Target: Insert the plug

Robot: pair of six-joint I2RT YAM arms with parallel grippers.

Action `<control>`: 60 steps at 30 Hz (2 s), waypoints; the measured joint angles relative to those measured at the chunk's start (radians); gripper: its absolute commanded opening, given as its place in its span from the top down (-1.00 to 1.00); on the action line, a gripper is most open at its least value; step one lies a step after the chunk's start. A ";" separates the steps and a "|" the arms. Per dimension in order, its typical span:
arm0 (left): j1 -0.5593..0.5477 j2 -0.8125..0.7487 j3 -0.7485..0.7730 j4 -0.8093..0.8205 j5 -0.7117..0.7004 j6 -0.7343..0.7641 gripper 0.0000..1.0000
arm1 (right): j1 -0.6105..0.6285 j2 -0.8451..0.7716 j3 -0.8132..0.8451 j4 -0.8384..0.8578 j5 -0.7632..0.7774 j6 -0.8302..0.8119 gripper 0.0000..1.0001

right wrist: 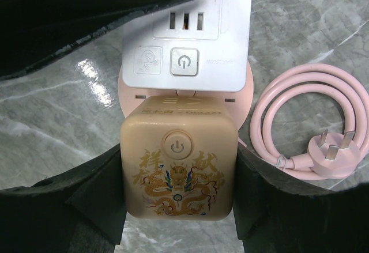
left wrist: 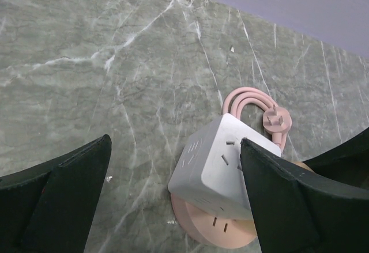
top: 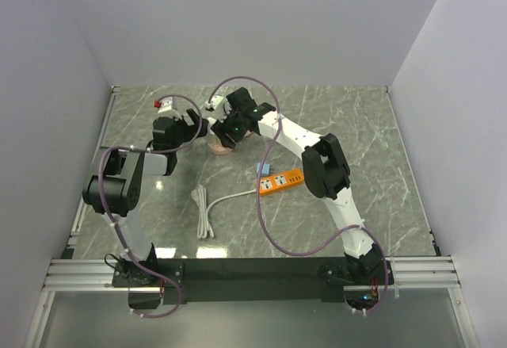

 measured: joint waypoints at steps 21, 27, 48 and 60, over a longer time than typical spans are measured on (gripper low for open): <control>-0.001 0.051 0.028 0.023 0.272 0.008 -0.68 | 0.003 0.111 0.225 -0.166 -0.003 0.000 1.00; -0.002 0.051 0.027 0.023 0.276 0.004 -0.72 | 0.003 0.095 0.190 -0.140 -0.008 0.002 1.00; -0.039 -0.292 -0.255 0.017 0.233 0.003 -0.79 | 0.084 -0.372 -0.577 0.153 0.045 0.101 1.00; -0.134 -0.262 -0.391 0.132 0.184 -0.035 -0.81 | 0.142 -0.375 -0.571 0.114 0.109 0.153 1.00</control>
